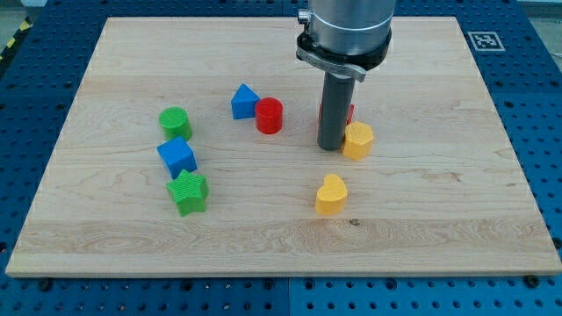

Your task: Slide the yellow heart to the yellow hexagon

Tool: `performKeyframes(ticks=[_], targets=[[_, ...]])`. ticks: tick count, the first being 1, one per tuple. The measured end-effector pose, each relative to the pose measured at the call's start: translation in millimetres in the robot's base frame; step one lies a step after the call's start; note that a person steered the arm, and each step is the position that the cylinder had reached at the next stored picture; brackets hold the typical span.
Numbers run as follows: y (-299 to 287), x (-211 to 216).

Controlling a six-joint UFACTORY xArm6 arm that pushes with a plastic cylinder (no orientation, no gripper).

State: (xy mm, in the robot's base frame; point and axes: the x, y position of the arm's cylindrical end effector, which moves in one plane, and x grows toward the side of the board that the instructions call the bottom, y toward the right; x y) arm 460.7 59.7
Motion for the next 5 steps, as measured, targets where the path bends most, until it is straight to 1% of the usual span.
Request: performKeyframes(ticks=[1,3,4,5], targets=[[-5.2,4.2],[-58.7,62.5],[-48.3,82.0],[-13.5,100.8]])
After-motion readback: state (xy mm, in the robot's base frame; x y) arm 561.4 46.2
